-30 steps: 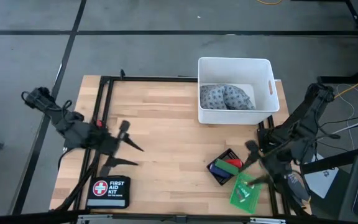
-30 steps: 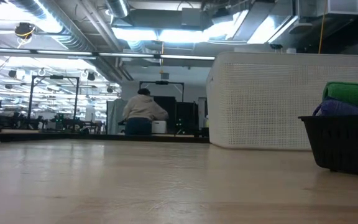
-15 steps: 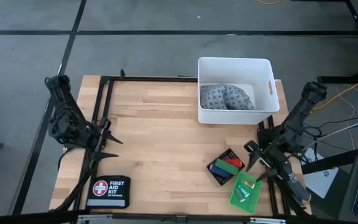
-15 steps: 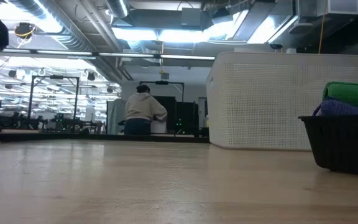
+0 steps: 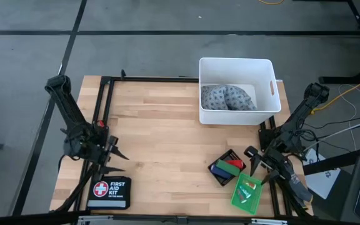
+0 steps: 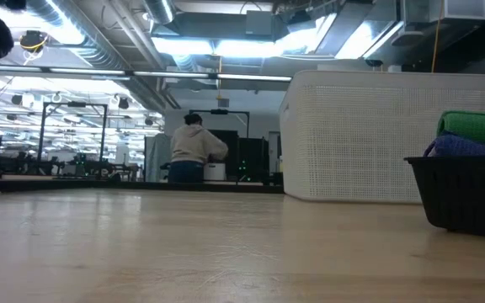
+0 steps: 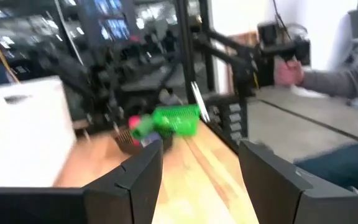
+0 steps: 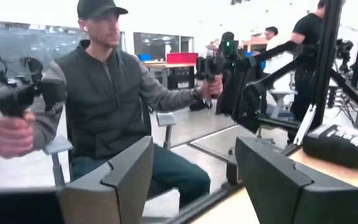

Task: Pick & Place Medicine items
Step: Return to Home Position

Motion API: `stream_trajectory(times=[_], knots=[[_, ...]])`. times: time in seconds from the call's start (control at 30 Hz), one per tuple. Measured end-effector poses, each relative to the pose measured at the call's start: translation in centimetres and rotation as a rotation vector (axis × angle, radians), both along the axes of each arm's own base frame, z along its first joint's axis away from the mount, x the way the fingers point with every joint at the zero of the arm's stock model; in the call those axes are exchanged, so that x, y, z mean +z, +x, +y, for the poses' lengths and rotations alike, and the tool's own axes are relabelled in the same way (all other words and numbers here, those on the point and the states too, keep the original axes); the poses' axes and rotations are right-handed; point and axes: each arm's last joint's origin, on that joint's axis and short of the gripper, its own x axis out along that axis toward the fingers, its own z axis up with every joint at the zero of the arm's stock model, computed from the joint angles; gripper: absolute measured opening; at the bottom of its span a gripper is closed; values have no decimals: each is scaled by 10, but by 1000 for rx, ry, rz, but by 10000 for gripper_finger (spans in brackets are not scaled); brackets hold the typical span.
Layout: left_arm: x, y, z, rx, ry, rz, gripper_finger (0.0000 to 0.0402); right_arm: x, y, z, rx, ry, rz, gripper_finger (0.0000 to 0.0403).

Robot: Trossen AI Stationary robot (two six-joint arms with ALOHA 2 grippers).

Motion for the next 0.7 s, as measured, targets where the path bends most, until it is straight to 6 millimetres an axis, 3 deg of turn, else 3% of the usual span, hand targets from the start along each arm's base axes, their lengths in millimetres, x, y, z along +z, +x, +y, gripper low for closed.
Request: stream_trajectory(times=[0.07,0.43,0.7], knots=[[-13,-1,-1,-20,-11,17,205,-8,-1,-1,-2,-20,16,229],[-61,-10,7,-54,-60,36,206,-7,0,-1,-24,-11,38,229],[-47,-21,19,6,-60,-58,205,-6,0,-1,-22,19,46,229]])
